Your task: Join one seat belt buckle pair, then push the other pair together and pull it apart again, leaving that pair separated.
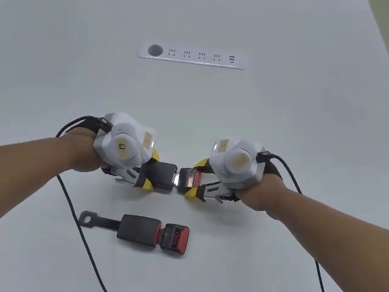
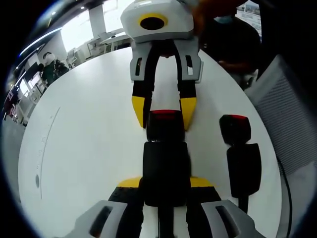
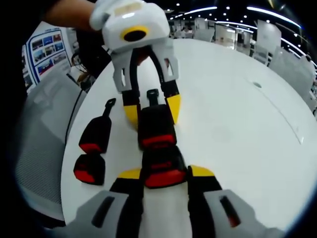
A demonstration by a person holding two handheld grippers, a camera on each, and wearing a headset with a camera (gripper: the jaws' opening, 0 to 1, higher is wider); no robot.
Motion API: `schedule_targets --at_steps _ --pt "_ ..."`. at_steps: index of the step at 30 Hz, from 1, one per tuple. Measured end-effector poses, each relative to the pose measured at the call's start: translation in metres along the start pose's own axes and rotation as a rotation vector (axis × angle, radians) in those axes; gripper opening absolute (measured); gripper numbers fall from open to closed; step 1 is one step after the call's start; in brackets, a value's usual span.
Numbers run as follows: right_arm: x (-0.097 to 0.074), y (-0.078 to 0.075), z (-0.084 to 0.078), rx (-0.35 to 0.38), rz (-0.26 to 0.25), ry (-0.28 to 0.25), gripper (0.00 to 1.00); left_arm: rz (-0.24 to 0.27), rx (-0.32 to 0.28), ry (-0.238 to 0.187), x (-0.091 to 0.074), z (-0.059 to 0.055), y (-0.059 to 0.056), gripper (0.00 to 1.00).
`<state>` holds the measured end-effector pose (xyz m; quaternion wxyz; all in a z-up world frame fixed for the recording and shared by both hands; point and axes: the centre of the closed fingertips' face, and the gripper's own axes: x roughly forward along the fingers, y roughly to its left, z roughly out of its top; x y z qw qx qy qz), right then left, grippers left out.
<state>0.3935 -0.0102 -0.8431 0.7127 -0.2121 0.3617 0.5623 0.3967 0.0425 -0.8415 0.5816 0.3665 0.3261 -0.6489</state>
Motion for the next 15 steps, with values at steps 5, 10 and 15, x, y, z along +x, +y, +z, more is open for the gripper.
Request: schedule_targets --at_steps 5,10,15 --pt "-0.0001 -0.0003 -0.0003 -0.005 -0.001 0.004 0.34 0.000 0.000 -0.002 -0.0013 0.0019 -0.0010 0.34" --pt "-0.0005 -0.0003 -0.0007 -0.007 -0.001 0.007 0.34 0.000 -0.002 -0.003 -0.0013 0.0020 -0.0006 0.34" --pt "-0.0008 -0.0007 -0.0013 -0.008 -0.001 0.008 0.34 0.000 -0.004 -0.003 -0.0015 0.0030 -0.0008 0.34"
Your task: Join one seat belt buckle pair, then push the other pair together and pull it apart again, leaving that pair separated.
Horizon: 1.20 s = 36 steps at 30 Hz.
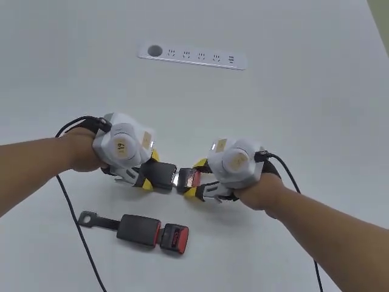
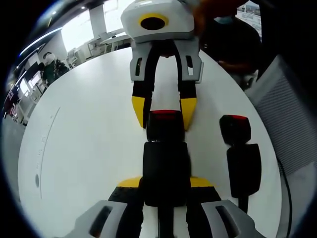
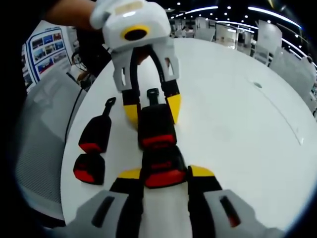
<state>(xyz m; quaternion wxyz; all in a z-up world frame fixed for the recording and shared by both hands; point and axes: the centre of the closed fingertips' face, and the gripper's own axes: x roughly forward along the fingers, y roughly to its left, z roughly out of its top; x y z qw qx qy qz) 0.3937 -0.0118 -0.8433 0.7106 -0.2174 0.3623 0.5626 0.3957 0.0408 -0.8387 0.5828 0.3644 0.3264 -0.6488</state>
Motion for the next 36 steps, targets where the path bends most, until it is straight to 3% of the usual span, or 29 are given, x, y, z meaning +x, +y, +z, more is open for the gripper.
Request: schedule_targets --at_steps 26,36 --pt "0.000 0.001 0.000 -0.010 0.003 -0.001 0.34 0.000 -0.021 -0.024 0.000 -0.002 0.000 0.34" --pt "-0.010 0.000 -0.011 -0.018 0.004 0.000 0.34 0.000 -0.031 -0.028 0.000 -0.001 -0.001 0.34"
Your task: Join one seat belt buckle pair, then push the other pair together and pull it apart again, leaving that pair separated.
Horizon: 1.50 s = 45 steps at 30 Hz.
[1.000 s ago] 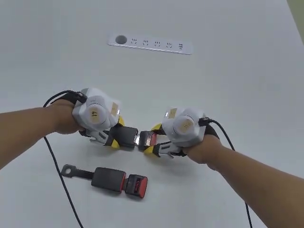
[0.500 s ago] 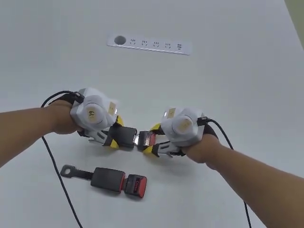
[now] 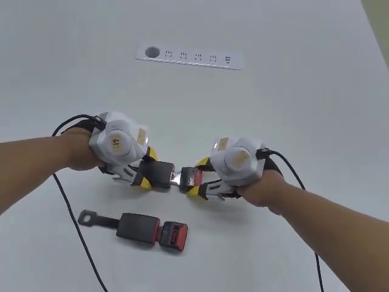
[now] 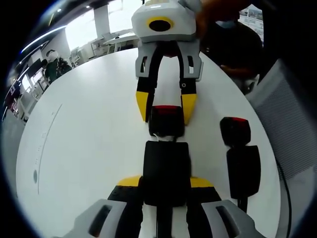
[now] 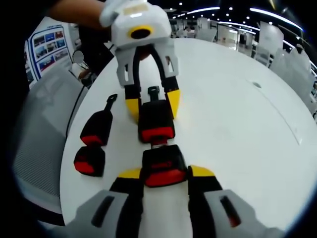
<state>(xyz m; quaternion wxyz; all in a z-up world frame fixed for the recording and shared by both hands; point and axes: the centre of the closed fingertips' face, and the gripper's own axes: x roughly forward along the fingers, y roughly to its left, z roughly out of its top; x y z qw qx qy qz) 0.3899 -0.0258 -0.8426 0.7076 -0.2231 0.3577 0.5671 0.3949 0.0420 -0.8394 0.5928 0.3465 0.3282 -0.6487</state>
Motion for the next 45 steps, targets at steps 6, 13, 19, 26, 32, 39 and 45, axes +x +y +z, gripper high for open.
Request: schedule_targets --at_steps 6,13,19,26,32,39,45 --pt "-0.003 -0.001 -0.003 -0.002 0.014 -0.011 0.34 0.002 -0.005 0.000 -0.001 0.001 -0.001 0.34" --pt "-0.011 -0.002 -0.013 -0.008 0.017 -0.010 0.35 0.005 -0.015 -0.003 -0.002 0.001 -0.001 0.35" --pt "-0.022 -0.005 -0.028 -0.009 0.004 -0.007 0.35 0.007 -0.023 -0.004 -0.001 0.000 0.000 0.35" --pt "-0.038 -0.009 -0.045 0.016 -0.011 -0.007 0.35 0.009 -0.031 -0.006 -0.001 -0.001 0.002 0.35" --pt "-0.050 -0.012 -0.057 0.039 -0.018 -0.001 0.35 0.008 -0.032 -0.005 -0.001 -0.001 0.002 0.35" --pt "-0.061 -0.014 -0.070 0.040 -0.028 0.007 0.35 0.008 -0.034 -0.004 0.000 -0.001 0.002 0.35" --pt "-0.067 -0.017 -0.078 0.049 -0.037 0.011 0.35 0.009 -0.035 -0.004 0.000 -0.001 0.001 0.35"
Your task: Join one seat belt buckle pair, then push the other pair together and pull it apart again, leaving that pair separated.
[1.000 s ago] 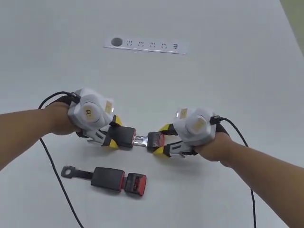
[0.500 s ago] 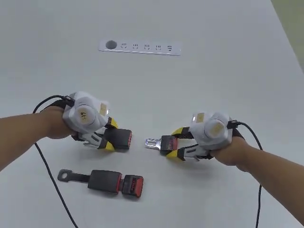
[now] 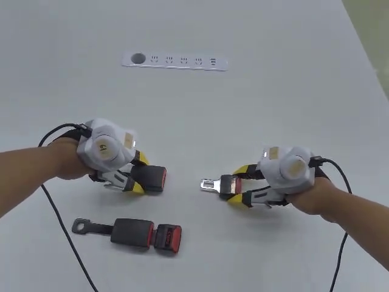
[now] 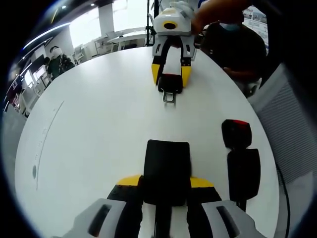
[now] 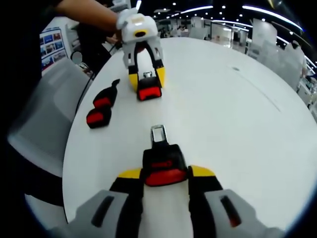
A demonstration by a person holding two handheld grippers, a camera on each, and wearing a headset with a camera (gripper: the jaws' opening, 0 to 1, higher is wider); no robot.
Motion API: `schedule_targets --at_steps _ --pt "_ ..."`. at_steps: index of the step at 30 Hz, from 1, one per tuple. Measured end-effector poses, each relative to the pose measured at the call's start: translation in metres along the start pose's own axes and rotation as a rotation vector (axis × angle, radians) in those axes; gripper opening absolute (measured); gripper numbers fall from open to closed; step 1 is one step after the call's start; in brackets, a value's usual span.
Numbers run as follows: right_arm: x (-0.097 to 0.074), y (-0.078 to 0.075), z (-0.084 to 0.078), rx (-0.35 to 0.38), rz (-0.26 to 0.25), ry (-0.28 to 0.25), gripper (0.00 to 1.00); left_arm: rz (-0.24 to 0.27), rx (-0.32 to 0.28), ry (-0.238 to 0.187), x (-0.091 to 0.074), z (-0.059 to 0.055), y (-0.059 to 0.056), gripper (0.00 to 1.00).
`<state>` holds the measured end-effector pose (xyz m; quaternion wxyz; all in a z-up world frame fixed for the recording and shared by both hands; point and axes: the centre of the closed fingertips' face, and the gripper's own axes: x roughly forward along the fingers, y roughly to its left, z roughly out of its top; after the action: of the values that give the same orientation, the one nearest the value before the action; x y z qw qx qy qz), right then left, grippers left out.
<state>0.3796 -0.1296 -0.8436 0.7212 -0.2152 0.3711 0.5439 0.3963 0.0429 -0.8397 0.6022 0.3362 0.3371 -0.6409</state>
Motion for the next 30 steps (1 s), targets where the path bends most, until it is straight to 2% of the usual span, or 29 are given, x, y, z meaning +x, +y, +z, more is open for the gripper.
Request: schedule_targets --at_steps 21,30 --pt "-0.021 -0.005 -0.025 0.013 -0.023 0.023 0.36 -0.001 -0.001 0.005 -0.001 0.002 -0.001 0.35" --pt "-0.021 -0.005 -0.024 0.012 -0.013 0.049 0.36 0.004 -0.001 0.008 -0.001 0.003 -0.001 0.36"
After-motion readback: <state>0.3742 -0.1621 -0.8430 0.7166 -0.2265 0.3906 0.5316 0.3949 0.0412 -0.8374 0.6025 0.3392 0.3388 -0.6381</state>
